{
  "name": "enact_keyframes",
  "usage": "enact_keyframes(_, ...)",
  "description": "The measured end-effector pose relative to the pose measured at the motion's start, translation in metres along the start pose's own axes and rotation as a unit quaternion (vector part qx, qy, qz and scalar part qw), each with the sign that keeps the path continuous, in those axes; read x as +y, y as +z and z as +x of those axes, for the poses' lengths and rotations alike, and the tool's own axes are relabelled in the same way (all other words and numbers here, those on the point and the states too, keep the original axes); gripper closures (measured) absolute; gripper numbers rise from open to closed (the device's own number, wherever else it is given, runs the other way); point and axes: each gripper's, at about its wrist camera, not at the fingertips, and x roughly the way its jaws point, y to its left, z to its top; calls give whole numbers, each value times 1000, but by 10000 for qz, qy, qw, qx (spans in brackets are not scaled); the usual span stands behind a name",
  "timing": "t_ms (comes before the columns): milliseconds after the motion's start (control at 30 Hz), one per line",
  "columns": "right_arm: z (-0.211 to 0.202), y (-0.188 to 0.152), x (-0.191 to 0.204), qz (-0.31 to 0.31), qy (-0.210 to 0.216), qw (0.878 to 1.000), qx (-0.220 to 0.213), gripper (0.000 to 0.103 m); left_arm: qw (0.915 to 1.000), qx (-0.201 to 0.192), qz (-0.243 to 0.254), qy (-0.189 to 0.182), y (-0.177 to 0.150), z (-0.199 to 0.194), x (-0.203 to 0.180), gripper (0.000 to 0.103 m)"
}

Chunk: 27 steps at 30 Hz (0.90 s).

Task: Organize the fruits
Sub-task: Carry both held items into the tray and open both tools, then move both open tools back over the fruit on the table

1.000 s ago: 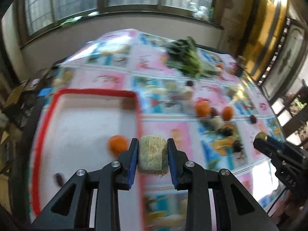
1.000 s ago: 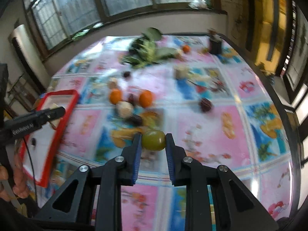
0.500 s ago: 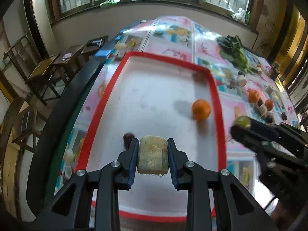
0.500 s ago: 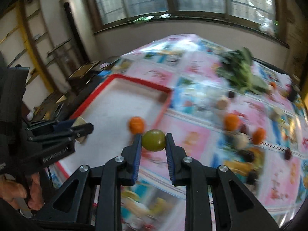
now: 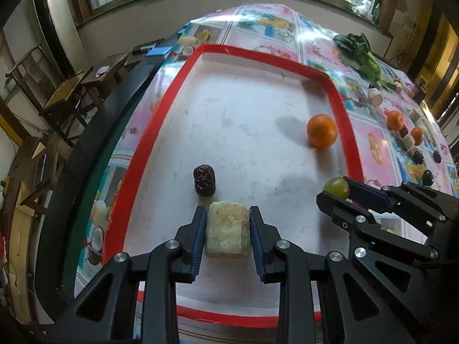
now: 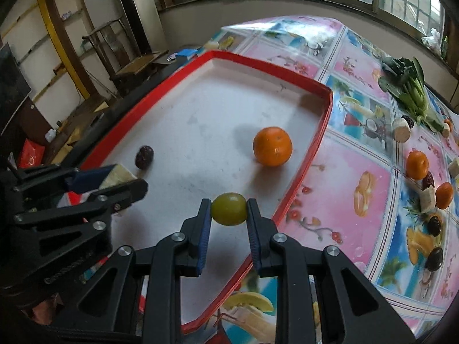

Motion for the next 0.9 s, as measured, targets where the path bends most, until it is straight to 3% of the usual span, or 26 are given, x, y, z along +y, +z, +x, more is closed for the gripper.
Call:
enact_keyframes(433, 14, 0, 2, -121, -138, 9998, 115, 77, 9997, 44, 16, 251, -2, 9, 0, 72)
enact_keyframes(500, 16, 0, 3, -139, -139, 9997, 134, 77, 9996, 56, -3, 273, -1, 9, 1, 67)
enact_keyframes(567, 15, 0, 6, -155, -154, 9997, 126, 76, 9996, 52, -55, 282, -1, 7, 3, 53)
enact_keyframes(733, 15, 2, 4, -25, -35, 9999, 131, 74, 9992, -146, -245, 292, 2, -6, 12, 50)
enact_keyframes(833, 10, 3, -2, 186, 241, 9995, 38, 62, 9985, -338, -290, 306, 7, -17, 12, 46)
enact_keyframes(900, 1, 4, -3, 230, 254, 9993, -117, 47, 9983, -447, -295, 233, 11, -24, 8, 45)
